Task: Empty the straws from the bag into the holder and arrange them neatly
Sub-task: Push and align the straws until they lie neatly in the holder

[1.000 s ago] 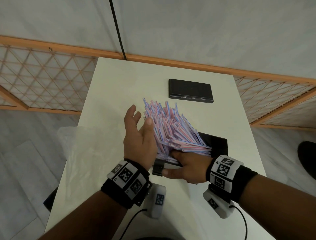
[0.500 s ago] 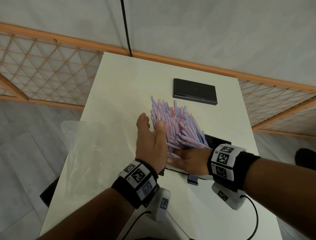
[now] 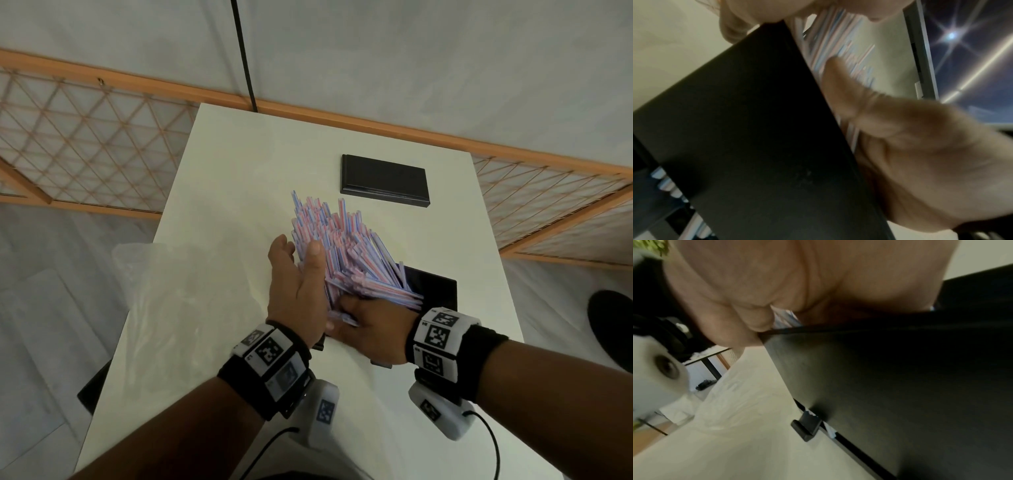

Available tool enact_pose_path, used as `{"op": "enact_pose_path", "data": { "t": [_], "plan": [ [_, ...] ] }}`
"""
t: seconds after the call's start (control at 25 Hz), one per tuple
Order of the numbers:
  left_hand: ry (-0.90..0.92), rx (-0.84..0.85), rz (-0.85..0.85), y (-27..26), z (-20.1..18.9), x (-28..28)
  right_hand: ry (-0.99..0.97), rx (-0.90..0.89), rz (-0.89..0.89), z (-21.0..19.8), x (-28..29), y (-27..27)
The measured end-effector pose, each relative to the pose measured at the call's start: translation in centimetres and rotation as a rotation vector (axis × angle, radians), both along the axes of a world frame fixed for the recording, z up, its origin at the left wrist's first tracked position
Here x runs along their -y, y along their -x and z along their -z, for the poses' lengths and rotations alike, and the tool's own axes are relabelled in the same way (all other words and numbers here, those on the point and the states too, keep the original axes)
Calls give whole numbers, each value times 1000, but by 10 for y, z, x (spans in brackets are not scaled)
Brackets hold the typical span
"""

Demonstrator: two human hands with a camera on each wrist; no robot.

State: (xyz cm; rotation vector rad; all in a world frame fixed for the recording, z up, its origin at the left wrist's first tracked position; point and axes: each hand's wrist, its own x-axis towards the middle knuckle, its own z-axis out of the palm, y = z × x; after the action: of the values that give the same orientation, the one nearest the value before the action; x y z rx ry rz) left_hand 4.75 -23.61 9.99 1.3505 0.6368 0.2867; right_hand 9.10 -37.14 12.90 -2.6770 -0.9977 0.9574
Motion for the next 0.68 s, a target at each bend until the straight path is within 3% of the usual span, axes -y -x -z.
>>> {"op": "enact_pose_path", "data": {
  "t": [0.16, 0.32, 0.48, 0.68],
  "plan": [
    [77, 7, -36, -1, 1, 0, -42, -130, 124, 8, -2, 3],
    [84, 15, 5, 0, -1, -2, -22, -21, 104, 18, -3, 6],
    [111, 68, 40, 4, -3, -2, -60, -47, 175, 15, -6, 7],
    [76, 20, 108, 3, 2, 1, -10, 120, 130, 16, -4, 3]
  ]
}}
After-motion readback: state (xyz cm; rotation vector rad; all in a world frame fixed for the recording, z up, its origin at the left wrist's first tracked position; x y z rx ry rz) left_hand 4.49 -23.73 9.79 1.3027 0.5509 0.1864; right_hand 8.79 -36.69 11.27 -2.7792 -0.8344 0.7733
